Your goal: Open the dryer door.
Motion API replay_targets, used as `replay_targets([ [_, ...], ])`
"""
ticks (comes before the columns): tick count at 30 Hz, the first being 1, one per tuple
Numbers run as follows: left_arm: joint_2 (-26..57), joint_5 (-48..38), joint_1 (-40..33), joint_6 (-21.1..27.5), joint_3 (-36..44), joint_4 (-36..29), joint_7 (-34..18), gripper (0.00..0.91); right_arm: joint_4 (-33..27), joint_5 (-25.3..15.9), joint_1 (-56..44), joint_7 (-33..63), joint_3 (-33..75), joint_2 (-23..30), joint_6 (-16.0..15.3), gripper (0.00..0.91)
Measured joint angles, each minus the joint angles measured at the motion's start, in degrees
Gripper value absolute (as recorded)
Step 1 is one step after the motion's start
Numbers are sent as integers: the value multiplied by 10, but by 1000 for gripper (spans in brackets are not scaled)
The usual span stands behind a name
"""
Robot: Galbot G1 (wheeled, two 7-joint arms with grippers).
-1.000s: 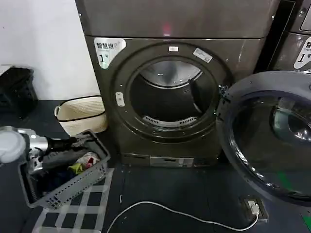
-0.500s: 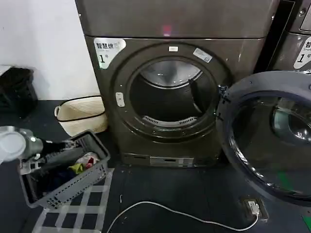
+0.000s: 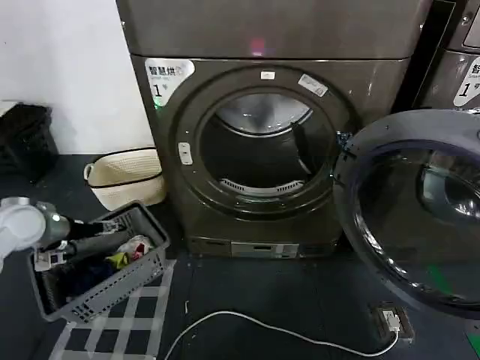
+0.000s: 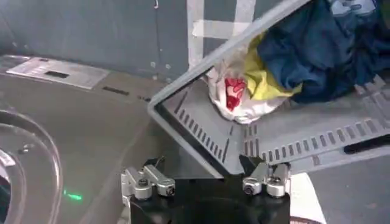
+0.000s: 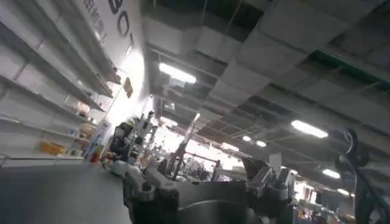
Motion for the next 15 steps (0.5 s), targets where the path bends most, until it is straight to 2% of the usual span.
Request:
replay_targets([
  [15, -2, 57, 20, 1, -23, 4, 11, 907, -4, -2, 2, -2, -9, 3, 13, 907],
])
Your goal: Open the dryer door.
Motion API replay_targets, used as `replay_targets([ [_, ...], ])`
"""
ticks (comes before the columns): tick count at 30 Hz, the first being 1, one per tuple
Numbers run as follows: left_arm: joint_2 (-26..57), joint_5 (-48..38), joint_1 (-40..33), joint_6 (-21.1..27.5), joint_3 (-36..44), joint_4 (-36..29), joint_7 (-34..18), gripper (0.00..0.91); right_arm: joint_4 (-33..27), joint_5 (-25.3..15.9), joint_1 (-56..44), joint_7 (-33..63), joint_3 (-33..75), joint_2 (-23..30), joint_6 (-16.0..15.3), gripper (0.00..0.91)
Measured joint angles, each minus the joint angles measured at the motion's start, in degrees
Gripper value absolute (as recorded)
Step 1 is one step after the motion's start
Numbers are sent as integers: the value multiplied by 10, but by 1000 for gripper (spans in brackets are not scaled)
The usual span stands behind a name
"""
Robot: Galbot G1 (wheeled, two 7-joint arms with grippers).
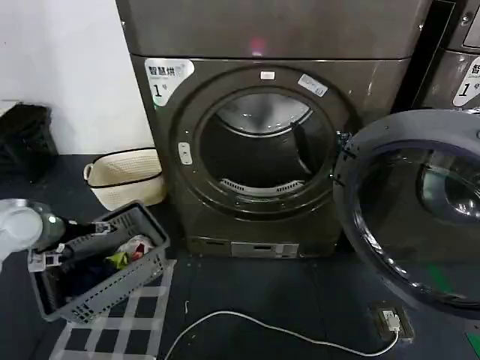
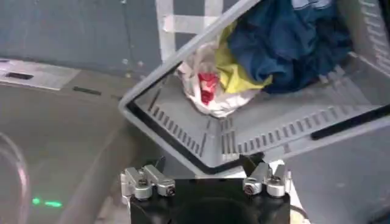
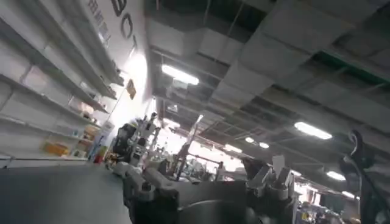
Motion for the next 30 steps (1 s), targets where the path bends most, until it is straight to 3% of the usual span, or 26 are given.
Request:
replay_targets([
  [12, 9, 13, 48, 0, -47, -3, 14, 907, 4, -1, 4, -5, -7, 6, 0, 907],
  [30, 9, 15, 48, 0, -49, 13, 22, 907, -2, -1, 3, -5, -6, 6, 1, 907],
])
